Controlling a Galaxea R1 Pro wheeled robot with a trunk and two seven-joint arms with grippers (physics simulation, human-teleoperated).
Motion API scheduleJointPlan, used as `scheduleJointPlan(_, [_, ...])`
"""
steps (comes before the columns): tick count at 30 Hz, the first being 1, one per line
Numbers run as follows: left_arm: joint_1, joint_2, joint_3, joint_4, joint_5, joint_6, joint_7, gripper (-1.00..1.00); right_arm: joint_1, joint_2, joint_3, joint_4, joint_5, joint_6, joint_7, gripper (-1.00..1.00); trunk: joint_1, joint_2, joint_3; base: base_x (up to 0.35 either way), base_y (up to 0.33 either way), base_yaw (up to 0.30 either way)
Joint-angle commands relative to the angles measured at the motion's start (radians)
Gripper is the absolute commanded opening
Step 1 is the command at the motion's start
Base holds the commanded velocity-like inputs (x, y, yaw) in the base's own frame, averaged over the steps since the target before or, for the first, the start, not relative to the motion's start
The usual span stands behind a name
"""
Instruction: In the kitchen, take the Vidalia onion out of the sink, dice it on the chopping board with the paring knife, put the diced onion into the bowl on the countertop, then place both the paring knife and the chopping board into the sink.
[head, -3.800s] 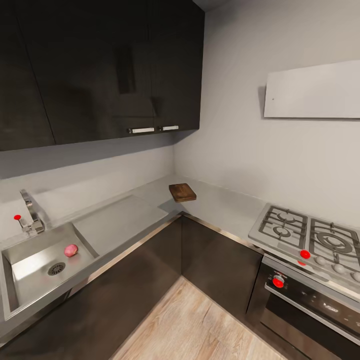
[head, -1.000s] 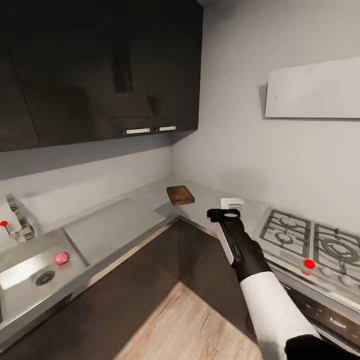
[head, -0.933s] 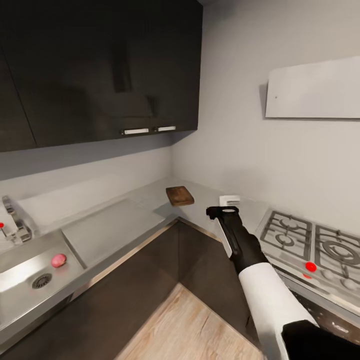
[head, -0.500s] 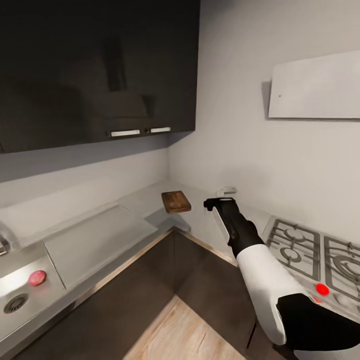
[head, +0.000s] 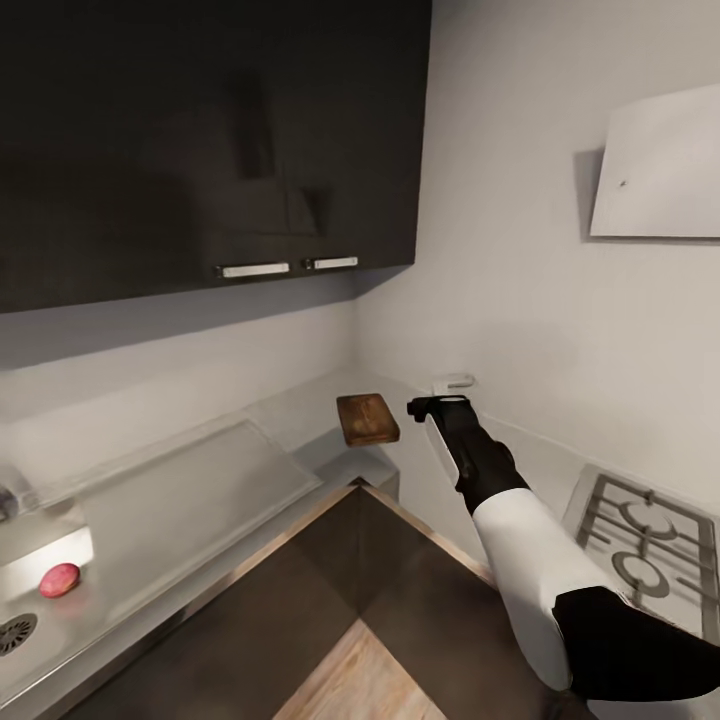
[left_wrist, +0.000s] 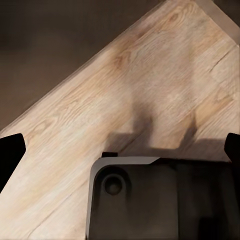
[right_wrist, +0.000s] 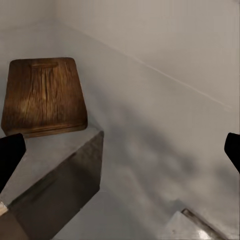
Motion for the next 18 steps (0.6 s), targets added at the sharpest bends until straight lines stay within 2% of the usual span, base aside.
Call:
scheduleJointPlan(1, [0.001,0.0,0.0,0.0,0.008,-0.002,-0.001,1.0,0.0,0.0,0.002,0.0,0.002,0.006,-0.003,1.0,0.001,-0.001,0.0,0.219,-0.093,0.285])
scheduleJointPlan(7, [0.001,0.0,-0.001,0.009,0.008,-0.002,-0.002,1.0,0.0,0.0,0.002,0.003,0.002,0.005,-0.003,1.0,0.001,-0.001,0.0,0.072,-0.029,0.256])
scheduleJointPlan(18, [0.001,0.0,0.0,0.011,0.008,-0.002,-0.002,1.0,0.0,0.0,0.002,0.003,0.002,0.002,-0.002,1.0,0.001,-0.001,0.0,0.004,-0.002,0.033])
